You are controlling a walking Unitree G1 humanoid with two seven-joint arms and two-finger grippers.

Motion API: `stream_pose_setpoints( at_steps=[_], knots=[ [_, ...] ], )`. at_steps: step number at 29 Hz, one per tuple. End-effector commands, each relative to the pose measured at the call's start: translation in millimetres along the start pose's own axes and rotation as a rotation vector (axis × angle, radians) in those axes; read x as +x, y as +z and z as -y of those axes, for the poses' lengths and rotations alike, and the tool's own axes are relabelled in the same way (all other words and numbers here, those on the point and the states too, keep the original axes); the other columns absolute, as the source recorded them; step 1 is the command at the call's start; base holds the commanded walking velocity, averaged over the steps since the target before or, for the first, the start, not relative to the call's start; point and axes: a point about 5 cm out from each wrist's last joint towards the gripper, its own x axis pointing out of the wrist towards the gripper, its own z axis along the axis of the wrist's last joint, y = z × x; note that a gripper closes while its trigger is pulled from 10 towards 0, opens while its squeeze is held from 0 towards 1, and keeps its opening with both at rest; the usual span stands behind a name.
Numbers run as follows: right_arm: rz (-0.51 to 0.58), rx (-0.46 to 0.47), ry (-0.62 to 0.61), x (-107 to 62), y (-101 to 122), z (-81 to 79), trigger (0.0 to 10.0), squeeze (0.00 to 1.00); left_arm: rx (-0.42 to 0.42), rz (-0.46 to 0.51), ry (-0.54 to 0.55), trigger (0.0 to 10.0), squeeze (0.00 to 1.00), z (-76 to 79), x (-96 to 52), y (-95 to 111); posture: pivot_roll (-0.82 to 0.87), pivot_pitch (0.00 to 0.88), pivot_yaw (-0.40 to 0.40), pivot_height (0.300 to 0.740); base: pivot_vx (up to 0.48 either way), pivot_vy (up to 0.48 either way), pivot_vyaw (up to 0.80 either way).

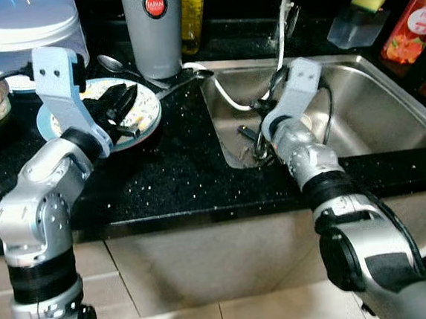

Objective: Kitchen organization

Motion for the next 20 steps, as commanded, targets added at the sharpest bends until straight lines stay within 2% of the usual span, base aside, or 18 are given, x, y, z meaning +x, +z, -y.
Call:
stream_pose_setpoints(
  at_steps=[1, 2, 3, 4, 5, 7, 8, 10, 11, 12, 13, 14, 15, 16, 18, 19, 20],
  knots=[
    [-0.018, -0.024, -0.013, 1.3, 0.6, 5.1, 10.0, 1.00, 0.020, -0.021, 0.054, 10.0, 0.00, -1.9, 0.9, 3.4, 0.26, 0.062, -0.135, 0.740, 0.000, 0.000, 0.00],
    [-0.018, -0.024, -0.013, 1.3, 0.6, 5.1, 10.0, 1.00, 0.020, -0.021, 0.054, 10.0, 0.00, -1.9, 0.9, 3.4, 0.26, 0.062, -0.135, 0.740, 0.000, 0.000, 0.00],
    [-0.008, -0.021, -0.013, 1.4, 3.2, 6.4, 10.0, 0.30, 0.013, -0.038, 0.079, 10.0, 0.00, -4.1, 1.5, 3.1, 0.26, 0.062, -0.135, 0.740, 0.000, 0.000, 0.00],
    [0.014, -0.019, -0.023, 1.4, 8.1, 10.6, 10.0, 0.00, 0.023, -0.093, 0.110, 10.0, 0.00, -6.9, 2.3, 0.4, 0.26, 0.062, -0.133, 0.740, 0.000, 0.000, 0.00],
    [0.014, -0.019, -0.023, 1.4, 8.1, 10.6, 10.0, 0.00, 0.023, -0.093, 0.110, 10.0, 0.00, -6.9, 2.3, 0.4, 0.26, 0.062, -0.133, 0.740, 0.000, 0.000, 0.00],
    [0.065, 0.000, -0.030, 0.7, 18.2, 17.1, 10.0, 0.00, 0.107, -0.196, 0.176, 10.0, 0.00, -11.2, 3.3, -4.8, 0.26, 0.062, -0.129, 0.740, 0.000, 0.000, 0.00],
    [0.065, 0.000, -0.030, 0.7, 18.2, 17.1, 10.0, 0.00, 0.107, -0.196, 0.176, 10.0, 0.00, -11.2, 3.3, -4.8, 0.26, 0.062, -0.129, 0.740, 0.000, 0.000, 0.00],
    [0.155, 0.023, -0.017, -3.1, 33.7, 20.7, 10.0, 0.00, 0.232, -0.220, 0.256, 10.0, 0.00, -15.8, 4.7, -1.1, 0.25, 0.063, -0.117, 0.740, 0.000, 0.000, 0.00],
    [0.155, 0.023, -0.017, -3.1, 33.7, 20.7, 10.0, 0.00, 0.232, -0.220, 0.256, 10.0, 0.00, -15.8, 4.7, -1.1, 0.25, 0.063, -0.117, 0.740, 0.000, 0.000, 0.00],
    [0.204, 0.056, 0.002, -7.3, 41.5, 20.8, 10.0, 0.00, 0.269, -0.206, 0.378, 10.0, 0.00, -25.4, 5.6, 4.9, 0.25, 0.063, -0.108, 0.740, 0.000, 0.000, 0.00],
    [0.204, 0.056, 0.002, -7.3, 41.5, 20.8, 10.0, 0.00, 0.269, -0.206, 0.378, 10.0, 0.00, -25.4, 5.6, 4.9, 0.25, 0.063, -0.108, 0.740, 0.000, 0.000, 0.00],
    [0.230, 0.110, 0.015, -11.9, 46.6, 21.1, 10.0, 0.00, 0.276, -0.180, 0.479, 10.0, 0.00, -35.5, 5.4, 12.5, 0.25, 0.061, -0.094, 0.740, 0.000, 0.000, 0.00],
    [0.237, 0.189, 0.054, -17.4, 48.7, 20.7, 10.0, 0.00, 0.209, -0.154, 0.503, 10.0, 0.00, -40.7, 4.8, 14.3, 0.25, 0.060, -0.090, 0.740, 0.000, 0.000, 0.00],
    [0.261, 0.238, 0.090, -24.8, 50.5, 21.2, 10.0, 0.00, 0.231, -0.161, 0.510, 10.0, 0.00, -44.1, 1.5, 13.6, 0.24, 0.062, -0.080, 0.740, 0.000, 0.000, 0.00],
    [0.277, 0.263, 0.113, -29.9, 51.5, 21.7, 10.0, 0.00, 0.255, -0.173, 0.500, 10.0, 0.00, -45.0, -0.8, 12.4, 0.24, 0.062, -0.080, 0.740, 0.000, 0.000, 0.00],
    [0.362, 0.235, 0.144, -43.5, 54.6, 25.4, 10.0, 0.00, 0.474, -0.080, 0.463, 10.0, 0.00, -39.1, -8.1, 27.9, 0.24, 0.071, -0.065, 0.740, 0.000, 0.000, 0.00],
    [0.362, 0.235, 0.144, -43.5, 54.6, 25.4, 10.0, 0.00, 0.474, -0.080, 0.463, 10.0, 0.00, -39.1, -8.1, 27.9, 0.24, 0.071, -0.065, 0.740, 0.000, 0.000, 0.00]
  ],
)
